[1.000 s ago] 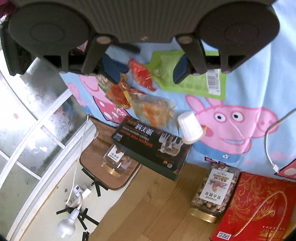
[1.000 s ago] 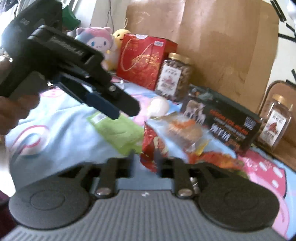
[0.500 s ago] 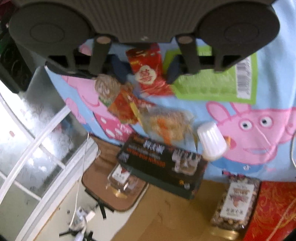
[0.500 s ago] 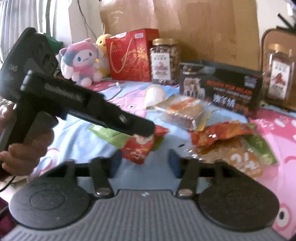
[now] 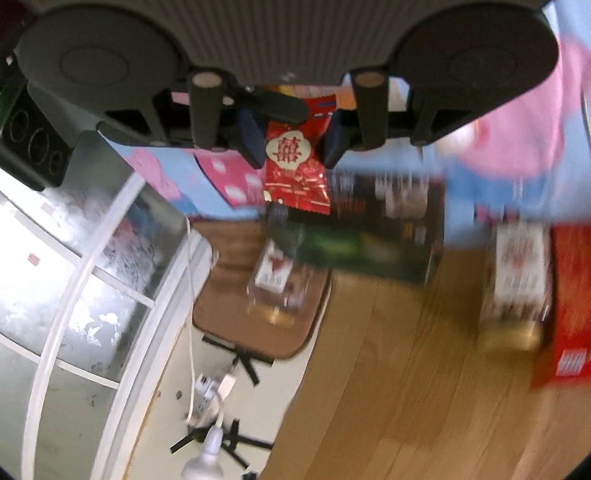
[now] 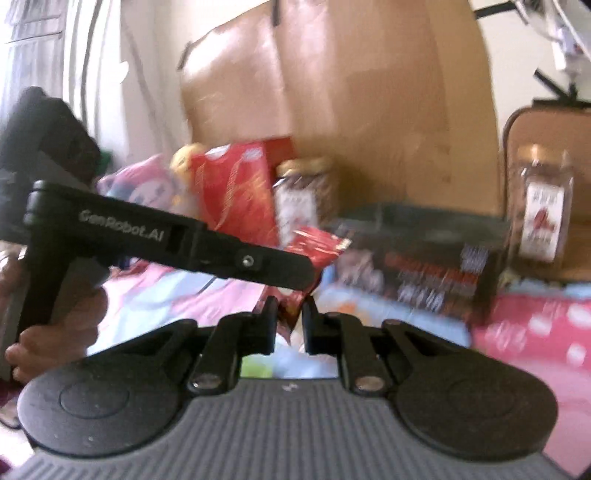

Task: Organize snacks
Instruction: 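Lift the red packet into the black box and open the left gripper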

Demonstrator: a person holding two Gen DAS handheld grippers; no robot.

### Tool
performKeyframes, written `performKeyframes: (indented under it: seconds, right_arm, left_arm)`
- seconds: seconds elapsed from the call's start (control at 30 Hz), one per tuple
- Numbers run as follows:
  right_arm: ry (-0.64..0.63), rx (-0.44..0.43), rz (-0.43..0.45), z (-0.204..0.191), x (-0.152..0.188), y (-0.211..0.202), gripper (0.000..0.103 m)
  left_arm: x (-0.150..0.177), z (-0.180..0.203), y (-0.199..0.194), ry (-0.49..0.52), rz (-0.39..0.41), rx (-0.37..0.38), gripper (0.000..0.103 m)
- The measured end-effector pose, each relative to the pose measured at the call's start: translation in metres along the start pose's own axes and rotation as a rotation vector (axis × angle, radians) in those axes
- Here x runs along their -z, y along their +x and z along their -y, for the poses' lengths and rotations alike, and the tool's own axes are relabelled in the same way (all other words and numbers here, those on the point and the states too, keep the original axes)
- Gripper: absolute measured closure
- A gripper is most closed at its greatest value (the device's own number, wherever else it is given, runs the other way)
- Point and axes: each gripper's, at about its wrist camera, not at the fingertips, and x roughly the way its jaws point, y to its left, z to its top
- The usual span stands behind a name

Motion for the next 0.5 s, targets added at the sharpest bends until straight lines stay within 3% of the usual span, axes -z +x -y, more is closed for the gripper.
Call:
performKeyframes:
  seconds: [0.13,0.27,0.4,0.5]
  right_arm:
    - [0.071,0.045,0.020,0.032,-0.030,0.036,0.086]
    - [0.134,0.124,-0.009,0.062,-0.049,0.071,0.086]
    - [0.160,0.222,-0.029,0.086,-0.055,0.091,0.076]
    - [0.196,0.253,-0.040,0.099,-0.051,0.088,0.065]
  left_arm:
    - [-0.038,-0.011,0.041,0.033,0.025,-0.048,0.068]
    - [-0.065,-0.030,0.091,-0.013,-0.003,-0.071,0.068]
    - [-0.073,-0.039,0.126,-0.022,-0.031,-0.118,0.066]
    - [-0.072,-0.046,0.126,-0.065,-0.032,-0.118,0.065]
